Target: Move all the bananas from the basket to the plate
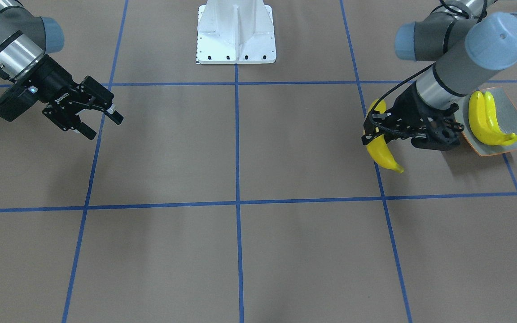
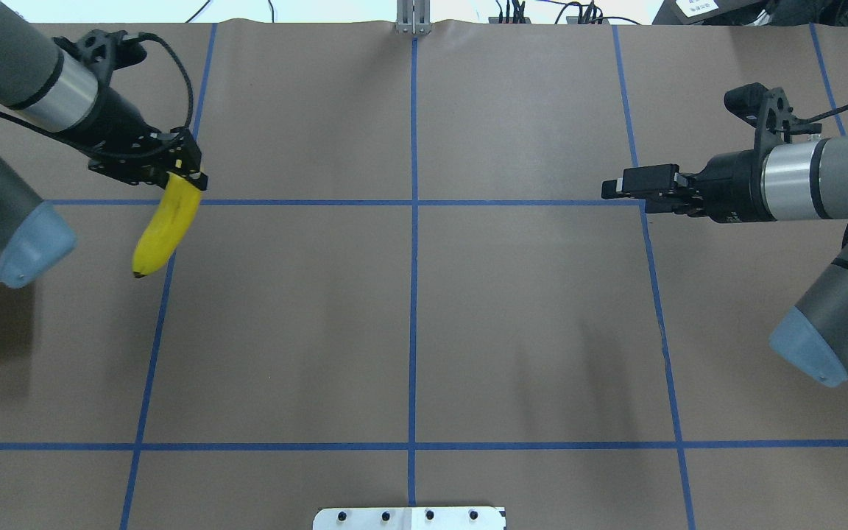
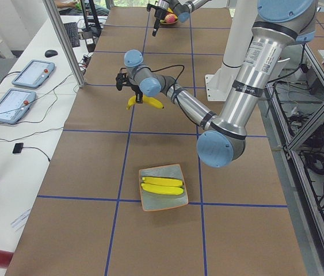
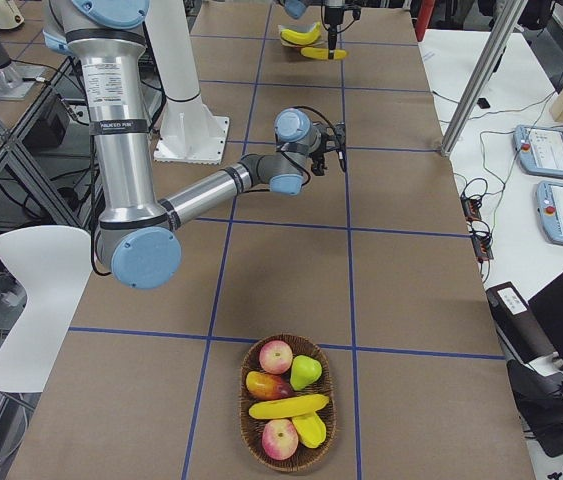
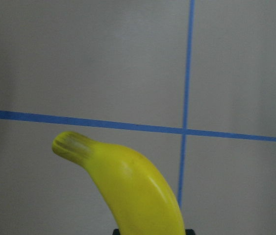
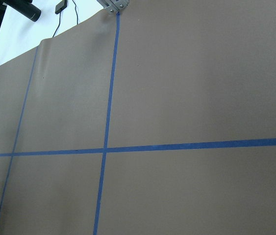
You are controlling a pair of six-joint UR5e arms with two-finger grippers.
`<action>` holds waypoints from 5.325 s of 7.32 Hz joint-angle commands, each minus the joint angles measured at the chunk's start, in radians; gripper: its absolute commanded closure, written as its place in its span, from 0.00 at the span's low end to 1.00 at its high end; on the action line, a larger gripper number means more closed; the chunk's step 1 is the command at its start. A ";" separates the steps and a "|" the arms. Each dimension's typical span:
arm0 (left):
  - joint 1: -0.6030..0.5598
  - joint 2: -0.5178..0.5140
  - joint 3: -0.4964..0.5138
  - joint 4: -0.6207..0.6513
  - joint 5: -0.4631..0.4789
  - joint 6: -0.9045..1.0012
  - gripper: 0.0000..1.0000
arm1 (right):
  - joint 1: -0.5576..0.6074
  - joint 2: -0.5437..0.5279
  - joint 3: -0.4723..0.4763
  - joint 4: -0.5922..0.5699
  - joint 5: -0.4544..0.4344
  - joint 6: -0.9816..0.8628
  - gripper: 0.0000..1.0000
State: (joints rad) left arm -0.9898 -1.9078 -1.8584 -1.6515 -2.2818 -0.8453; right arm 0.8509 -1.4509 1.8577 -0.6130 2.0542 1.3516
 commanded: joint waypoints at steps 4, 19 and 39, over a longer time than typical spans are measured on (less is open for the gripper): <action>-0.064 0.275 -0.185 0.424 0.334 0.577 1.00 | -0.003 0.006 -0.054 0.001 -0.043 0.000 0.00; -0.115 0.368 0.124 0.268 0.486 0.614 1.00 | -0.004 0.015 -0.055 -0.007 -0.063 0.000 0.00; -0.035 0.163 -0.153 0.222 0.115 0.179 0.00 | 0.227 -0.168 -0.054 -0.004 0.052 -0.114 0.00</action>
State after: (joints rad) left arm -1.0254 -1.6764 -1.9958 -1.4282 -2.1279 -0.5767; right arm 0.9999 -1.5445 1.8073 -0.6164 2.0799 1.3127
